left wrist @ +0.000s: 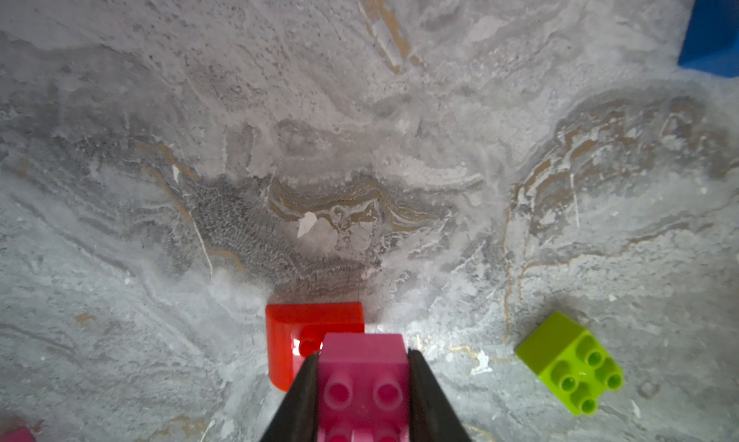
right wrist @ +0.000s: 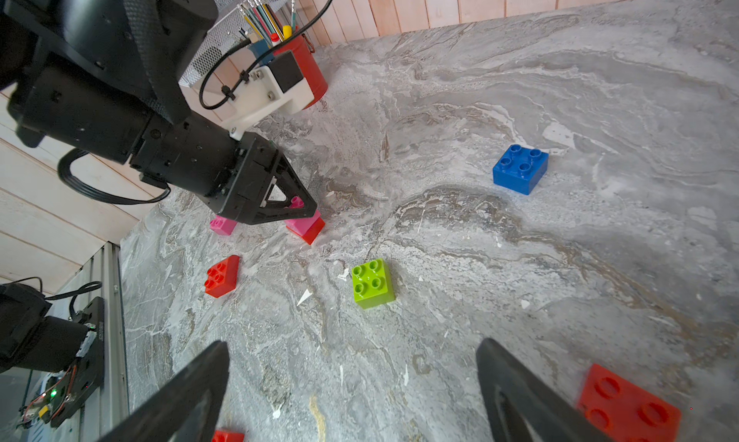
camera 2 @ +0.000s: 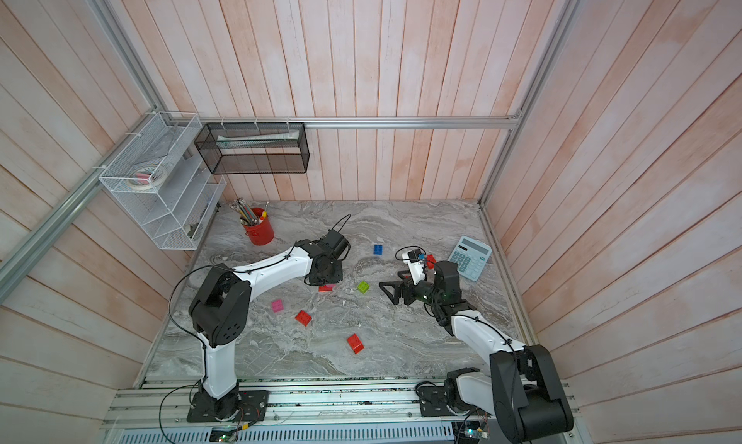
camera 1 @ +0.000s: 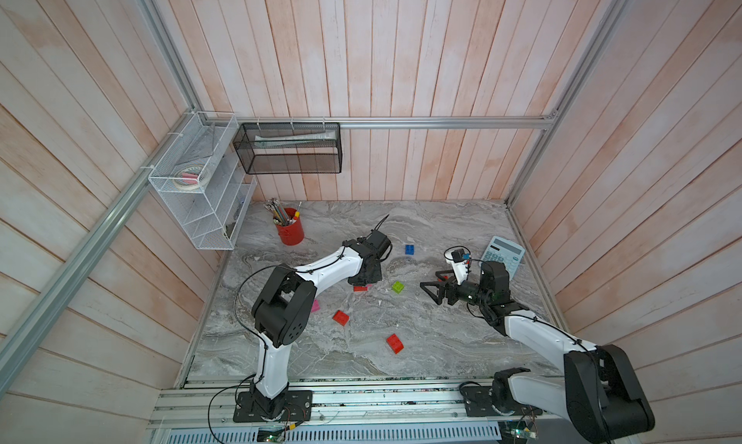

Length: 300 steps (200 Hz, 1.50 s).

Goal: Assemble the letter s with lego
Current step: Assemble the lego brick with the lego brick.

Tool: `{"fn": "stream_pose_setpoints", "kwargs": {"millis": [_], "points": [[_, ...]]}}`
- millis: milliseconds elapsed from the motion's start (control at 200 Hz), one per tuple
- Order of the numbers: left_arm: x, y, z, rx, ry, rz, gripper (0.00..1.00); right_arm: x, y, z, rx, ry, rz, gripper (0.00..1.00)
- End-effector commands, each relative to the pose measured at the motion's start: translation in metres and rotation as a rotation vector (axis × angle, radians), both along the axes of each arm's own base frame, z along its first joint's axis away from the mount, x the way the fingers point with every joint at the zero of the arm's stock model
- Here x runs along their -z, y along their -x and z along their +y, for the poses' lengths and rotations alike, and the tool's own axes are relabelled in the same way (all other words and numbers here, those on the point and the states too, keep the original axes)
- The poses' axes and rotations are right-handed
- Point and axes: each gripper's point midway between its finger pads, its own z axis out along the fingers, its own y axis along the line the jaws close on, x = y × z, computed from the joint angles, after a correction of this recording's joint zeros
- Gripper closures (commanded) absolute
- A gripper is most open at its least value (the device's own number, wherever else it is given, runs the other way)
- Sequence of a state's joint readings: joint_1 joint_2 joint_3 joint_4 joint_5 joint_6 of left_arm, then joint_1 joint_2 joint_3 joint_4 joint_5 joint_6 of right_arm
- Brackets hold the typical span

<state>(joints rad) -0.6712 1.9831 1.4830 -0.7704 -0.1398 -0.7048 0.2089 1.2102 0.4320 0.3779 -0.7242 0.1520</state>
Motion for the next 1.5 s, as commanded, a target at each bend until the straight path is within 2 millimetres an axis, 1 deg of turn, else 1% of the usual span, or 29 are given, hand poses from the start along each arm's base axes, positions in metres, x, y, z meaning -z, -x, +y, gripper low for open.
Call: {"fn": "stream_pose_setpoints", "kwargs": {"millis": [0,175,325,445,615,830,990,1105,1230,1375,1495], "points": [[0.017,0.006,0.005,-0.017,-0.035,0.025,0.74,0.004,0.006,0.004,-0.022,-0.013,0.010,0.02],[0.022,0.007,0.002,-0.021,-0.039,0.031,0.74,0.004,0.005,0.004,-0.023,-0.012,0.007,0.02],[0.028,0.011,0.006,-0.027,-0.061,0.033,0.76,0.005,0.006,0.003,-0.018,-0.011,0.009,0.02],[0.033,0.016,0.007,0.003,-0.083,0.028,0.76,0.005,0.008,0.002,-0.016,-0.008,0.008,0.02],[0.043,0.026,0.013,0.018,-0.098,0.046,0.77,0.006,0.009,0.001,-0.012,-0.003,0.007,0.02],[0.042,0.027,0.008,0.050,-0.065,0.019,0.77,0.005,0.010,0.001,-0.013,-0.006,0.007,0.02],[0.037,0.027,0.007,0.075,-0.060,0.006,0.78,0.004,0.010,0.001,-0.014,0.001,0.002,0.02],[0.040,0.027,0.010,0.101,-0.089,0.004,0.78,0.004,0.010,0.000,-0.010,0.002,-0.001,0.02],[0.040,0.025,0.008,0.120,-0.089,-0.004,0.78,0.005,0.011,-0.001,-0.010,0.013,-0.004,0.02],[0.046,0.028,0.009,0.111,-0.089,0.011,0.78,0.005,0.012,-0.002,-0.001,0.015,-0.006,0.02],[0.035,0.021,0.005,0.108,-0.074,-0.016,0.75,0.001,0.011,-0.002,-0.003,0.013,-0.013,0.02]]}}
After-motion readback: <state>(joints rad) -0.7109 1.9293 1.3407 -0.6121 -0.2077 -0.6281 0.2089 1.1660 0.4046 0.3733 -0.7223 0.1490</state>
